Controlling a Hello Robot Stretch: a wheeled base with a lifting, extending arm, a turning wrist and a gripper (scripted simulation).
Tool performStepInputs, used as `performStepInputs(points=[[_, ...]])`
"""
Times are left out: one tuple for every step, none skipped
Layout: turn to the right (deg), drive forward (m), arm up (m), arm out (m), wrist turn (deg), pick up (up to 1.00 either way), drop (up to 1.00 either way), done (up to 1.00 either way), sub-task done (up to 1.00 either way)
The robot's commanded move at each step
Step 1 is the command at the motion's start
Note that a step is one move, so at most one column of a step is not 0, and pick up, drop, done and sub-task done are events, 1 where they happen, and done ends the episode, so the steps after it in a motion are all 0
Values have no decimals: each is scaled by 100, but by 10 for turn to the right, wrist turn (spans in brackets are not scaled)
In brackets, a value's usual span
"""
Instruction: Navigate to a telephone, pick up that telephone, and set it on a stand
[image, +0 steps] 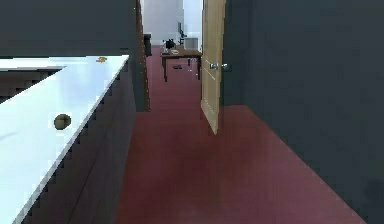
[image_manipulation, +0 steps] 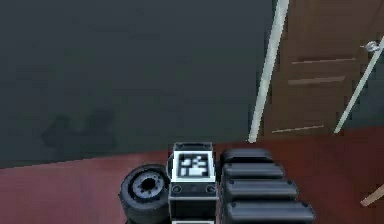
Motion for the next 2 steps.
performStepInputs(points=[[0,100,0,0,0,0,0,0,0],[-30,0,0,0,0,0,0,0,0]])
